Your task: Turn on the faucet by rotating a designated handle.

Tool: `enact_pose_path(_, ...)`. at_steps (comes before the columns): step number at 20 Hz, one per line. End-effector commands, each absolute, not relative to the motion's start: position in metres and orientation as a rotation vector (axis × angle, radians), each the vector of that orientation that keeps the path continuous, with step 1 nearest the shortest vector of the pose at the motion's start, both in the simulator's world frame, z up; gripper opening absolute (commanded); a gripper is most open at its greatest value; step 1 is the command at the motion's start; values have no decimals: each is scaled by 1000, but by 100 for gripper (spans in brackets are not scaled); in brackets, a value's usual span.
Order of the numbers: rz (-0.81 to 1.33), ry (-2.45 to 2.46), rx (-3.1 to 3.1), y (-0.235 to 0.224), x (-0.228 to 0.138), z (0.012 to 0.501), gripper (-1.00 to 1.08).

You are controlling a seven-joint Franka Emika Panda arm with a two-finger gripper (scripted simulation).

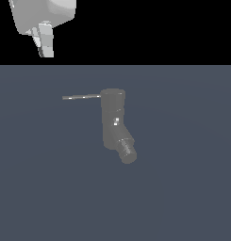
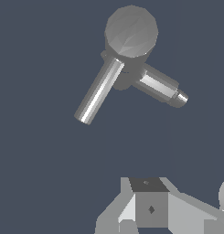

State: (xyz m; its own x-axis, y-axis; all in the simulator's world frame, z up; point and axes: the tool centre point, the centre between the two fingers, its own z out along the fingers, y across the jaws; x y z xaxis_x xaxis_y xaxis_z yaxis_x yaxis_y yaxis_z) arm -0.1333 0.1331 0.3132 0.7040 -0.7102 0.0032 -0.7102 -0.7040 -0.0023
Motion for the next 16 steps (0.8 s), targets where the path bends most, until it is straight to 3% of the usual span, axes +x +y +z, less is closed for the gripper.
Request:
enact_pose_path(1, -5, 1280, -2866, 138, -122, 302, -100)
enact_pose_path(16, -1, 1663, -2660, 150, -55, 243, -100)
